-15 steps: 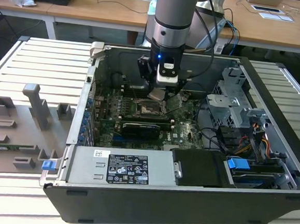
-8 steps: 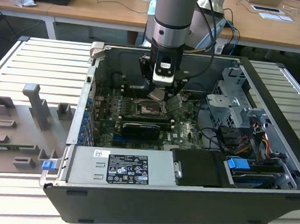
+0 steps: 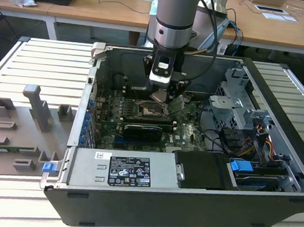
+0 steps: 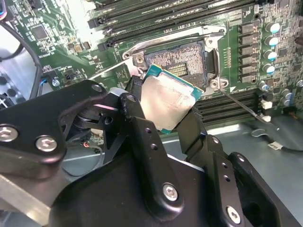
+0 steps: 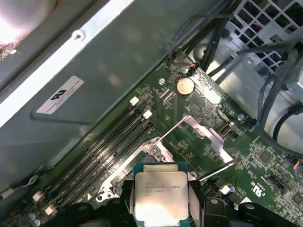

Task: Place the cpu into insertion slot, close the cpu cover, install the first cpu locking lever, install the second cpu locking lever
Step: 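Place the cpu into insertion slot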

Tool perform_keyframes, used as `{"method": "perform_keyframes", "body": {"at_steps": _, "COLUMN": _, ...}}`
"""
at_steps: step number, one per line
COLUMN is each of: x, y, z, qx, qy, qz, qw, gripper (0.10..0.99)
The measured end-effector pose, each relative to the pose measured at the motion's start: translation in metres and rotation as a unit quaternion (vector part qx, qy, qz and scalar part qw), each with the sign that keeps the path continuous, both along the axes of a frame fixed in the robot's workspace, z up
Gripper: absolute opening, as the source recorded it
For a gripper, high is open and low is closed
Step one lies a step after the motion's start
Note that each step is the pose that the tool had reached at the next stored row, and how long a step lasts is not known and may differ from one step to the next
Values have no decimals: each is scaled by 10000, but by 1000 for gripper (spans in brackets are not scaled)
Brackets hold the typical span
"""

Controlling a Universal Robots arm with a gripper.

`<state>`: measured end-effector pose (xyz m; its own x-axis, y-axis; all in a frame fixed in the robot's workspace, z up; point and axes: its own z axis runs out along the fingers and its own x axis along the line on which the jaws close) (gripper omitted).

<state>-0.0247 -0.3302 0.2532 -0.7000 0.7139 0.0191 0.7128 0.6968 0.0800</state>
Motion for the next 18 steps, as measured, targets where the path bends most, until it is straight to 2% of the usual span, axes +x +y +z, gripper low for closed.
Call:
{"method": "perform_keyframes", "body": {"at_steps": 5, "x": 0, "y": 0, "z": -1, "qx": 0, "qy": 0, "qz": -414, "qw": 9991, "gripper": 541}}
{"method": "perform_keyframes", "body": {"at_steps": 7, "x": 0, "y": 0, "z": -1, "qx": 0, "qy": 0, "qz": -492, "qw": 9988, "gripper": 541}}
{"method": "perform_keyframes", "body": {"at_steps": 10, "x": 0, "y": 0, "z": -2, "qx": 0, "qy": 0, "qz": -686, "qw": 9976, "gripper": 541}}
{"method": "perform_keyframes", "body": {"at_steps": 18, "x": 0, "y": 0, "z": -3, "qx": 0, "qy": 0, "qz": -976, "qw": 9952, "gripper": 541}}
